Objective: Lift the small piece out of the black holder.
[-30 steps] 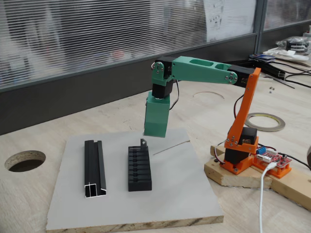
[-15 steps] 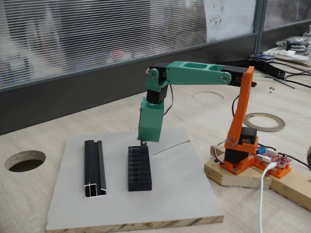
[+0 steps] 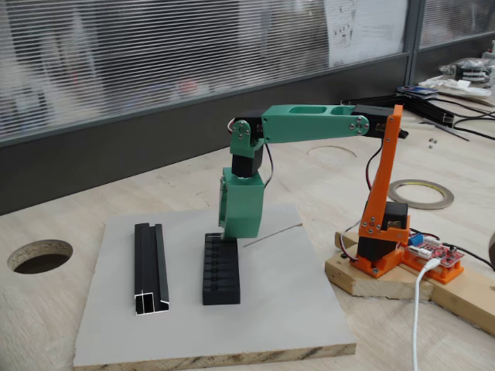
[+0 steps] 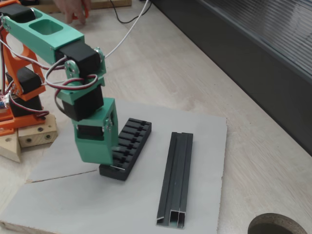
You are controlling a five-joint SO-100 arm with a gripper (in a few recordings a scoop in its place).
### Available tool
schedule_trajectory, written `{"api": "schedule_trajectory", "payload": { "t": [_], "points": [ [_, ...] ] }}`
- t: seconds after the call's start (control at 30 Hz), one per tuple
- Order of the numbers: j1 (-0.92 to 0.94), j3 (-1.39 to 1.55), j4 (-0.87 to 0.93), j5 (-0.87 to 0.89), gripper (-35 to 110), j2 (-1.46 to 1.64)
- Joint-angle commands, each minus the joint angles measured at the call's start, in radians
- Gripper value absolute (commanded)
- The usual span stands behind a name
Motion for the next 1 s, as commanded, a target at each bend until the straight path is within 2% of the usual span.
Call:
{"api": "schedule_trajectory", "payload": {
  "t": [0.0,0.97],
  "points": [
    [0.005,0.023,0.008,-0.011,32,0.009],
    [0.083,0.018,-0.003,-0.009,32,0.025]
  ]
}}
